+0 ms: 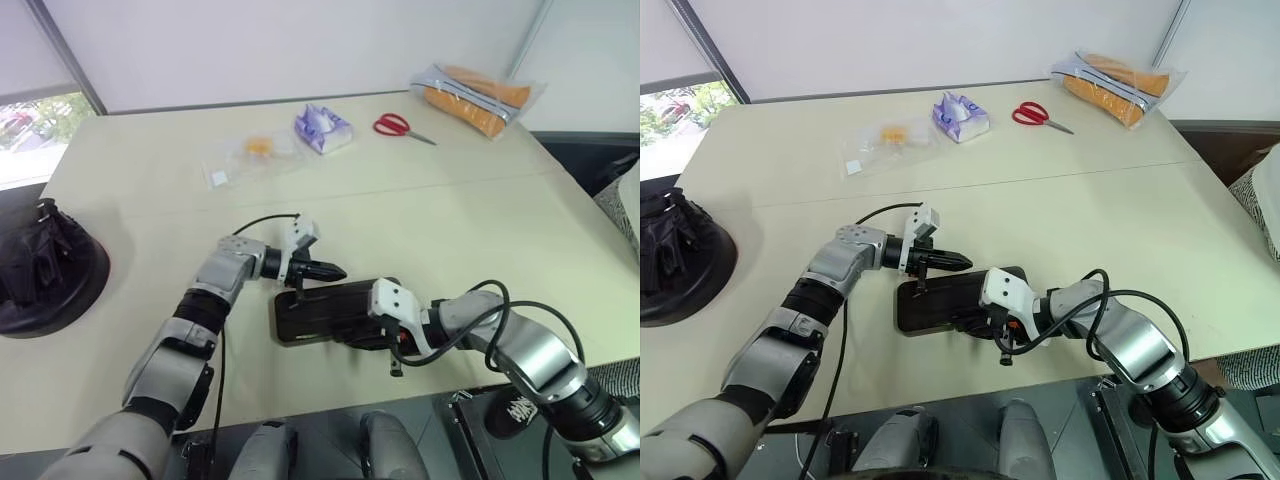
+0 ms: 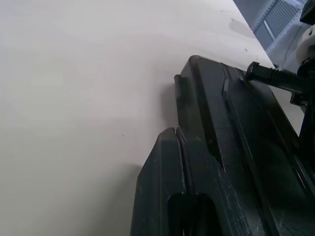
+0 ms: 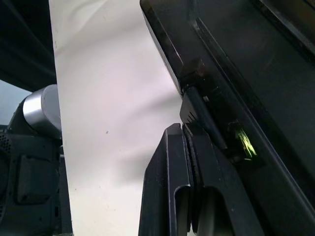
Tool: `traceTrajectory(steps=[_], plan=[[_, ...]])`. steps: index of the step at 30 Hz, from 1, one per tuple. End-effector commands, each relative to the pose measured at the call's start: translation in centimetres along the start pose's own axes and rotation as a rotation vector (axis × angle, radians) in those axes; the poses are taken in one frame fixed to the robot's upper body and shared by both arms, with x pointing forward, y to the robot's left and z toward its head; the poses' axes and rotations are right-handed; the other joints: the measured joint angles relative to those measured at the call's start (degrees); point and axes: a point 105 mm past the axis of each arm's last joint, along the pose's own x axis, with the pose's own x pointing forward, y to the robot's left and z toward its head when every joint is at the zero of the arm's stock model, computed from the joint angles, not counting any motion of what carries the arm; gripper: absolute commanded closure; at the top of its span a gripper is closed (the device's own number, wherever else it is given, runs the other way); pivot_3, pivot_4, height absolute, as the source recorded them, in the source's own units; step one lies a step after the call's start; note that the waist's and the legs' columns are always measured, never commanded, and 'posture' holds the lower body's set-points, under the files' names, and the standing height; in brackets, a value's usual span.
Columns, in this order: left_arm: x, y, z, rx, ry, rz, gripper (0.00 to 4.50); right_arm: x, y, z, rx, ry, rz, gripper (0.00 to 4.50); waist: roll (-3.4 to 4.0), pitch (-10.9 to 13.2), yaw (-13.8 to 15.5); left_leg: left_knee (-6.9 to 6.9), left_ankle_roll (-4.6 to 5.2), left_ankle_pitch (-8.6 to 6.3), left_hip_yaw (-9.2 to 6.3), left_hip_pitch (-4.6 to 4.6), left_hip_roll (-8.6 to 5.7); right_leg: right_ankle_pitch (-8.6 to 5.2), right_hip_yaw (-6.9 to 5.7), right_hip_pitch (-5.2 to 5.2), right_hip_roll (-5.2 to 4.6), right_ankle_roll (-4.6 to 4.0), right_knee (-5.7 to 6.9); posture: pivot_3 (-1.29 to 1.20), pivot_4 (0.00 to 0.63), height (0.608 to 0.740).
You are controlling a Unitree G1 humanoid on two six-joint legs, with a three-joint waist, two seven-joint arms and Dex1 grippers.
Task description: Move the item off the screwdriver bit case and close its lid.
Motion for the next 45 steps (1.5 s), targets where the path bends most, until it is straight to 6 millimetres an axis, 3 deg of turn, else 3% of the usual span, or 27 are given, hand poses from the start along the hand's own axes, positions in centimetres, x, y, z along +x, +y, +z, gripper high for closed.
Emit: traceTrajectory(steps=[1,17,32,38,45], plan=[[0.4,-0.6,0.2,0.041,0.002,-0.026,4.50,-0.3,-0.3,0.5,-0.044,-0.008,-0.036,4.49,0.00,0.0,0.0,0.00,0.00,0.00,0.00,0.00,0.00,0.00,0.00,0.00,0.00,0.00,0.00,0.00,0.150,0.740],[1.1,-2.2,-2.7,0.029,0.086,-0.091,4.50,-0.1,-2.0,1.2,-0.116,-0.016,-0.215,4.49,0.00,0.0,-0.2,-0.01,0.00,0.00,0.00,0.06,0.04,0.00,0.00,0.02,0.04,0.00,0.02,0.00,0.150,0.740],[1.5,-2.9,-4.1,0.001,0.108,-0.117,4.50,-0.3,-3.7,1.1,-0.230,0.036,-0.335,4.49,0.00,0.0,-0.3,-0.01,0.00,0.00,0.00,0.12,0.04,0.00,0.00,0.08,0.05,0.00,0.02,0.00,0.150,0.740],[0.6,-2.2,-3.6,0.007,0.088,-0.077,4.50,-0.8,-1.7,1.5,-0.190,0.015,-0.219,4.49,0.02,-0.1,-0.2,-0.01,0.00,0.00,0.00,0.13,0.04,0.00,0.01,0.10,0.05,0.00,0.02,0.00,0.150,0.740],[-2.7,-1.4,-0.4,0.021,-0.024,0.022,4.50,-3.5,0.1,2.8,-0.152,-0.021,-0.157,4.49,0.00,0.0,0.0,-0.01,0.03,-0.02,-0.04,0.05,0.03,0.00,0.00,0.08,0.04,0.00,-0.06,0.00,0.150,0.740]])
